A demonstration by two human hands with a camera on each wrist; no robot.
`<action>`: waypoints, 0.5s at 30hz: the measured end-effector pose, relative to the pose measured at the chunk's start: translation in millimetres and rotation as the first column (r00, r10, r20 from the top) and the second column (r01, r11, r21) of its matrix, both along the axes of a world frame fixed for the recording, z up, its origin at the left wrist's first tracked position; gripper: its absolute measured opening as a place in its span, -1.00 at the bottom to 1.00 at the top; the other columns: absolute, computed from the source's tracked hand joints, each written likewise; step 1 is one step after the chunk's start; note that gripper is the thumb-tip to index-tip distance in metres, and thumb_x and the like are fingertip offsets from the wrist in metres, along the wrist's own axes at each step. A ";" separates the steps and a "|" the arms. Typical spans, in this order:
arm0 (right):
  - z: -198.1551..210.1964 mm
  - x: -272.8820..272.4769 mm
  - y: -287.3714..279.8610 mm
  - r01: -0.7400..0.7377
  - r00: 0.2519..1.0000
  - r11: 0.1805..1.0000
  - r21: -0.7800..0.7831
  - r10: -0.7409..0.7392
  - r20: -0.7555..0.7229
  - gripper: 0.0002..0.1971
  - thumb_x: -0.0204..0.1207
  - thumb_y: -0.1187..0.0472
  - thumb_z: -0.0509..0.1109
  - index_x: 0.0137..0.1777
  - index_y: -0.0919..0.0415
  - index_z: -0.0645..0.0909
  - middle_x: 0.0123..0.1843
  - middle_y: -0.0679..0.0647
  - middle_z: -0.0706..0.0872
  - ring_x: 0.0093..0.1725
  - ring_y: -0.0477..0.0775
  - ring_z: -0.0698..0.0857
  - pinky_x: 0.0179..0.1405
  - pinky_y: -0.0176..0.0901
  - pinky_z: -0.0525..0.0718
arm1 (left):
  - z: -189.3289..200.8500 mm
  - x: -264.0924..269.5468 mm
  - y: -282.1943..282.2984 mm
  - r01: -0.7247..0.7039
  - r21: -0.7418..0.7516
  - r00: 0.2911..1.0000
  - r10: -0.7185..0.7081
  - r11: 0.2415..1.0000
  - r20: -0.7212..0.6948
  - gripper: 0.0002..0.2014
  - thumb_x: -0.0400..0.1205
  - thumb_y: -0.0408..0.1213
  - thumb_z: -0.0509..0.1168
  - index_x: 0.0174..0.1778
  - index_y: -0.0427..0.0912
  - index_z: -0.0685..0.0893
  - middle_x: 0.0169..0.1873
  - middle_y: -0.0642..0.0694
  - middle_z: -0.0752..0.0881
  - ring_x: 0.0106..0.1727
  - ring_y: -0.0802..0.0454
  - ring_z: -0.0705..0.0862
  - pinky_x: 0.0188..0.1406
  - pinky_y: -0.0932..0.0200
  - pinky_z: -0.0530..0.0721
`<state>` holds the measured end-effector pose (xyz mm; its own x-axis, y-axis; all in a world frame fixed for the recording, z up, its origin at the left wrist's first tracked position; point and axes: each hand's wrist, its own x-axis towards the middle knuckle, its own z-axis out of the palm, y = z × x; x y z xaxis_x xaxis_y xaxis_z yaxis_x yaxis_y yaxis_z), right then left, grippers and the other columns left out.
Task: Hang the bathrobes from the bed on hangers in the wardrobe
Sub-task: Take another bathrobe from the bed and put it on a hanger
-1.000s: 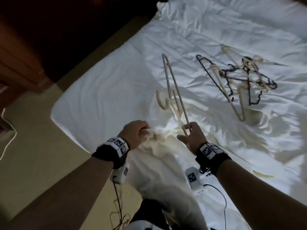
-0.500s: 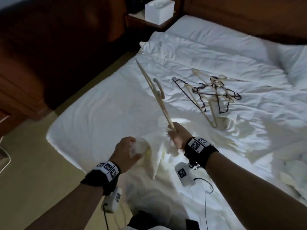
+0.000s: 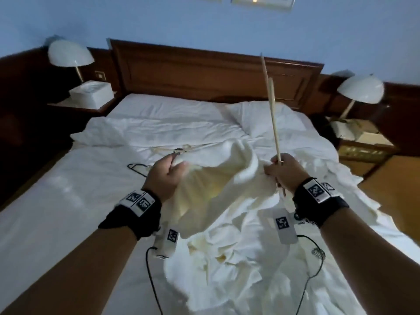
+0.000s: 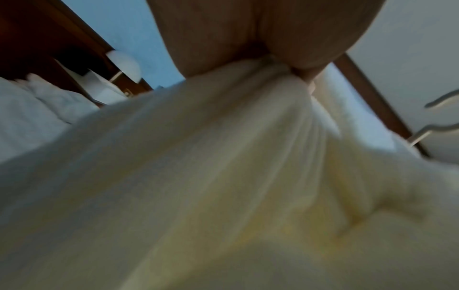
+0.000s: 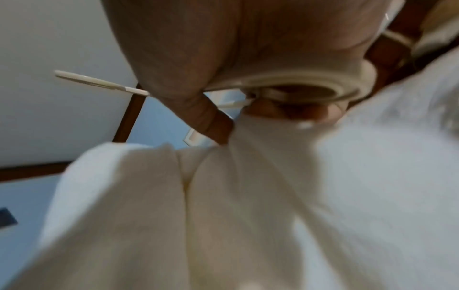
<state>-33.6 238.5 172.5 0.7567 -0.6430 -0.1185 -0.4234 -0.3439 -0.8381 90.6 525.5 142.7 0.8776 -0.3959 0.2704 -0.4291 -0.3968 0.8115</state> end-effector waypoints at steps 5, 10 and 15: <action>-13.4 -23.1 7.1 -0.148 0.986 0.988 -0.051 0.151 0.063 -0.73 0.49 0.06 0.50 0.02 0.15 0.50 -0.24 0.02 0.61 -0.33 0.06 0.56 -0.29 -0.05 0.56 | 30.0 -18.2 -38.9 0.073 0.011 0.994 -0.074 0.997 0.082 -0.81 0.64 -0.14 0.25 -0.16 -0.17 0.66 -0.33 -0.13 0.69 -0.27 -0.04 0.62 -0.25 0.06 0.55; -39.1 -13.3 73.4 -0.491 0.870 0.871 -0.011 0.491 0.053 -0.54 0.43 -0.06 0.54 0.18 0.15 0.49 -0.10 -0.01 0.57 -0.25 0.00 0.53 -0.30 -0.12 0.57 | 42.6 -33.5 -39.3 0.069 -0.040 0.998 -0.069 0.997 0.005 -0.79 0.62 -0.10 0.27 -0.16 -0.17 0.66 -0.43 -0.15 0.61 -0.47 0.03 0.45 -0.43 0.17 0.41; -49.0 20.4 98.5 -0.371 0.926 0.927 0.052 0.365 0.094 -0.53 0.28 -0.14 0.36 0.07 0.17 0.49 -0.15 0.16 0.66 -0.16 0.17 0.62 -0.21 0.04 0.62 | 42.1 -37.7 -6.3 0.033 -0.013 0.999 -0.033 0.999 0.036 -0.77 0.49 -0.03 0.36 -0.11 -0.10 0.63 -0.30 0.01 0.69 -0.29 0.14 0.61 -0.23 0.28 0.53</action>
